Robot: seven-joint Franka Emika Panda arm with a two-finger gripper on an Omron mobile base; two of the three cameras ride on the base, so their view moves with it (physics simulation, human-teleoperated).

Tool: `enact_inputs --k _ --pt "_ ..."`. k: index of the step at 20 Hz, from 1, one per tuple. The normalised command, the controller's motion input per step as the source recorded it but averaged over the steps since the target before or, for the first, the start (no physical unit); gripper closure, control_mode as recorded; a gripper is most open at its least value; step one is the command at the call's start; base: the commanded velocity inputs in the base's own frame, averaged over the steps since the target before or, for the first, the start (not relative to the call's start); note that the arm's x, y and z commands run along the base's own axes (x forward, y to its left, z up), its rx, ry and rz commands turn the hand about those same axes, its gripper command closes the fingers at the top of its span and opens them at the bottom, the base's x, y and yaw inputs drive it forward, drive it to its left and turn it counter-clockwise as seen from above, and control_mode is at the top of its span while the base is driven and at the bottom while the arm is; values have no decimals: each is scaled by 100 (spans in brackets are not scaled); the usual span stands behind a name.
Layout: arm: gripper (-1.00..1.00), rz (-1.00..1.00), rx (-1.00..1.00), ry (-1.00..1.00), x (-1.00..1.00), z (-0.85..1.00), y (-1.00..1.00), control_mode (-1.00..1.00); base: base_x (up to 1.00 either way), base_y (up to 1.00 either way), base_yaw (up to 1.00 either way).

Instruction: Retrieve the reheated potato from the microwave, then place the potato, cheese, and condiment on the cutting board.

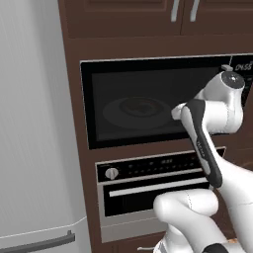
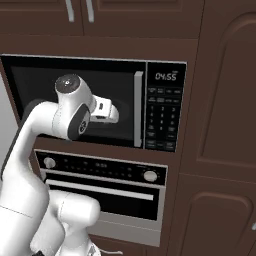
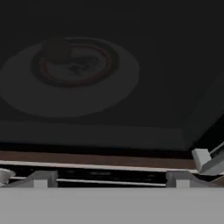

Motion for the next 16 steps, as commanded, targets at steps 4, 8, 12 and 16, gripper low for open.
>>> enact_inputs --k 4,8,12,16 --pt "-100 -7 14 0 -20 22 -54 -100 0 0 0" --pt "-100 -9 13 0 -16 22 -61 -100 0 0 0" --pt "-100 -8 2 -8 -1 19 -58 -100 0 0 0" --pt "-100 -2 0 -7 16 11 -54 -100 0 0 0"
